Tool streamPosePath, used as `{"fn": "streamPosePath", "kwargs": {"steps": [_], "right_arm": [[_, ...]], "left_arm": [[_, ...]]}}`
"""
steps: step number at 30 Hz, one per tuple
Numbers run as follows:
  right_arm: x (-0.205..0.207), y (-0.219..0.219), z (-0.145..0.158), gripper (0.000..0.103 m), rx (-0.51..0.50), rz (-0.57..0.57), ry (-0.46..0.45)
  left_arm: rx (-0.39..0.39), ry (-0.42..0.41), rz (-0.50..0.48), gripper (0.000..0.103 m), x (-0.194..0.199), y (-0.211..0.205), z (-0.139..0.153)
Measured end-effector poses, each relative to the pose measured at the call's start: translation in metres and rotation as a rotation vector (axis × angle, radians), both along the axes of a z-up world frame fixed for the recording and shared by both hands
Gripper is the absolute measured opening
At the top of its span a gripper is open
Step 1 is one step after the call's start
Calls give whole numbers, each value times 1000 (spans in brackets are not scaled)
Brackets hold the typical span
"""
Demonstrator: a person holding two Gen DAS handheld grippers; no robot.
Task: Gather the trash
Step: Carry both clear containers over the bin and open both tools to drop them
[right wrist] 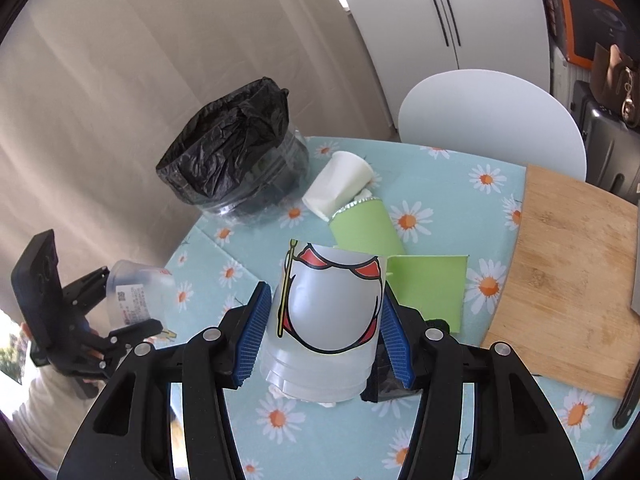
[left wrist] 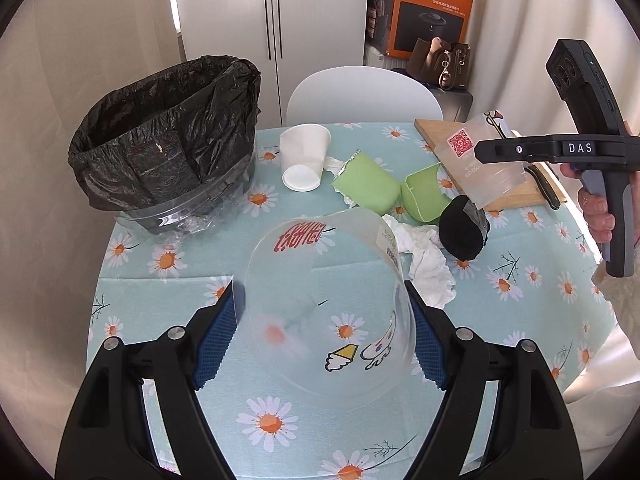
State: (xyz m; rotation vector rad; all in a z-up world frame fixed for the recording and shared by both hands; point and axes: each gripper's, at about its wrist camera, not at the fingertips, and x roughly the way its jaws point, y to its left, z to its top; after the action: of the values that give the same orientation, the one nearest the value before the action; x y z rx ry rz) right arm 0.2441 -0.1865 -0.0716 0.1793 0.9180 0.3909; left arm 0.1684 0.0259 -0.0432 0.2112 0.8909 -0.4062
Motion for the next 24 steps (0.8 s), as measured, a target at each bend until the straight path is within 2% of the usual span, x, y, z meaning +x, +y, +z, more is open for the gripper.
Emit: {"fn": "streamPosePath", "kwargs": {"steps": [6, 12, 17, 24], "right_arm": [[-8, 22, 1, 50, 8, 34, 6], [-3, 41, 16, 50, 6, 33, -20], [10, 61, 37, 50, 8, 13, -60], [42, 92, 62, 51, 36, 3, -136]], "left_arm": [[-4, -6, 37, 77, -9, 25, 9], [-3, -47, 53, 77, 0, 51, 24], [-28, -70, 28, 77, 19, 71, 40], [27, -121, -59, 77, 55, 89, 69]]}}
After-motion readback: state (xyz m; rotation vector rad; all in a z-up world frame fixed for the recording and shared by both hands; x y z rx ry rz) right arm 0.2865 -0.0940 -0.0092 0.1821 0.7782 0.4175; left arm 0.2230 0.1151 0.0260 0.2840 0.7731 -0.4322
